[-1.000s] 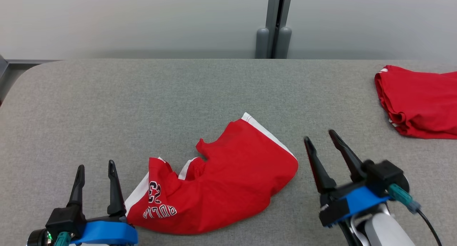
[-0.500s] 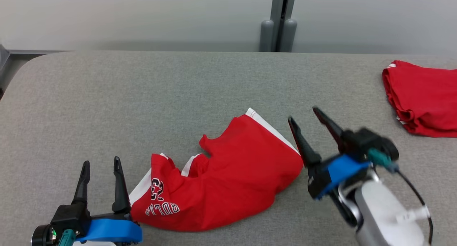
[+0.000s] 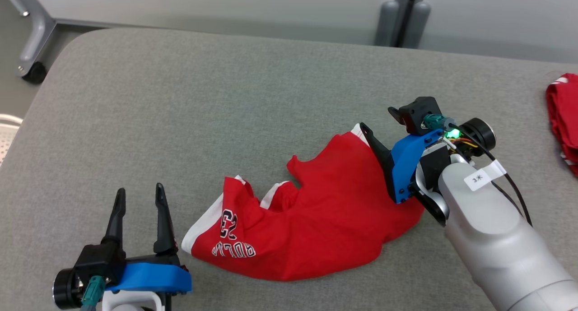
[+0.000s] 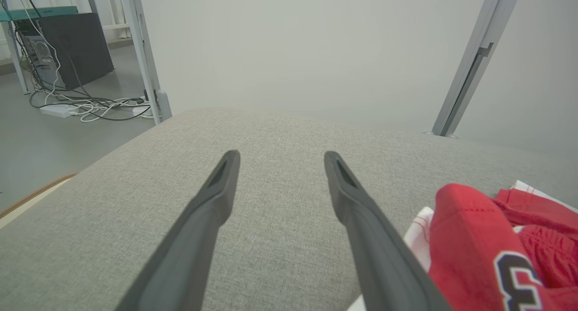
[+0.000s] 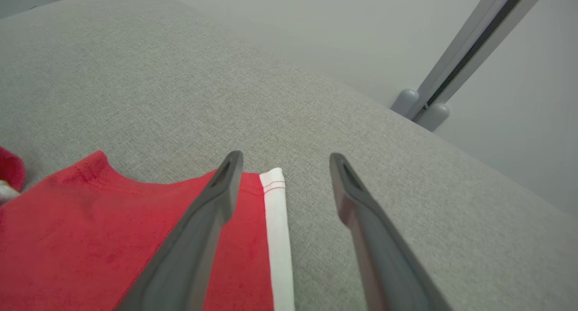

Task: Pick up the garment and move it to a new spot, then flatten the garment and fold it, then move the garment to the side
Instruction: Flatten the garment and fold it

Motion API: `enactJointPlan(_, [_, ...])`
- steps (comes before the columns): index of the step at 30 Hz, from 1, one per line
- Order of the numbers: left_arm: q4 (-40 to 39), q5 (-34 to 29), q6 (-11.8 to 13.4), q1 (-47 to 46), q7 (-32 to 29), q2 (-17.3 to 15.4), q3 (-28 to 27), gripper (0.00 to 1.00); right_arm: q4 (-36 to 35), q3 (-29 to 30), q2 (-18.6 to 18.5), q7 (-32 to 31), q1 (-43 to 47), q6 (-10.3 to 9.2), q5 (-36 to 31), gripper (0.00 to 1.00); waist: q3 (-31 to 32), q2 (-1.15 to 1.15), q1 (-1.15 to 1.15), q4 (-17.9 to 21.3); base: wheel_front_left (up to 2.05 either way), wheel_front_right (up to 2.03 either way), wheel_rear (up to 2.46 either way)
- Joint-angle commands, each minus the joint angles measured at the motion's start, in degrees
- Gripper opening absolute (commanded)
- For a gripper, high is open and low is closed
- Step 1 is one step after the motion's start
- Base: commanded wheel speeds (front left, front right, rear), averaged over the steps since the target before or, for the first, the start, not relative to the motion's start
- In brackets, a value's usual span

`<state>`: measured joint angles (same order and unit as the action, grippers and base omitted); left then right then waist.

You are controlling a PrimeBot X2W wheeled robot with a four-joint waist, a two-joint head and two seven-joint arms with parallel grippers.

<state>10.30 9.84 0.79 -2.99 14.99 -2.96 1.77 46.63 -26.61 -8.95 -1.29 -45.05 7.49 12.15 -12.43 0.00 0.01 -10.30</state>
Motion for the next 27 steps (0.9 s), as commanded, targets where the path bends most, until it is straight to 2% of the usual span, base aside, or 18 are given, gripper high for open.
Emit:
enactJointPlan(1, [0.11,0.30,0.06,-0.85,0.27,0.12,0.21,1.00,1.25,-0.26,-0.12,0.15,-1.24,0.01,0.29,1.00,-1.00,0.00,-0.01,-1.09,0.00,0.00,0.00])
enactJointPlan(6, [0.42,1.06,0.40,-2.15,0.27,0.12,1.16,1.00,10.26,-3.22,0.44,0.01,-3.32,0.01,2.00,1.00,-2.18,0.00,-0.01,-2.70,0.00,0.00,0.00])
enactJointPlan(12, [0.52,1.55,1.01,-1.99,0.27,0.11,1.68,1.00,17.69,-6.69,0.84,-0.34,-3.24,0.01,4.07,1.00,-2.35,0.00,-0.01,-3.27,0.00,0.00,0.00])
enactJointPlan(13, [0.55,1.55,1.07,-1.80,0.27,0.11,1.58,1.00,18.30,-7.30,1.03,-0.27,-3.00,0.01,4.63,0.12,-2.24,0.00,-0.01,-3.19,0.00,0.00,0.00])
enactJointPlan(14, [0.61,1.52,1.09,-1.53,0.27,0.12,1.39,1.00,18.18,-7.83,1.35,0.68,-2.88,0.02,5.53,0.00,-1.99,0.00,-0.01,-3.02,0.00,0.00,0.00])
enactJointPlan(22, [0.94,0.53,0.61,-0.38,0.27,0.10,-0.18,1.00,14.64,-11.01,2.86,9.88,-3.30,0.02,11.41,0.00,0.70,0.00,-0.01,-1.43,0.00,0.00,0.00])
enactJointPlan(27, [0.77,-0.20,0.07,0.78,0.27,0.11,-1.48,1.00,7.73,-14.62,4.15,14.26,-0.89,0.01,15.50,0.00,2.62,0.00,-0.01,-0.38,0.00,0.00,0.00])
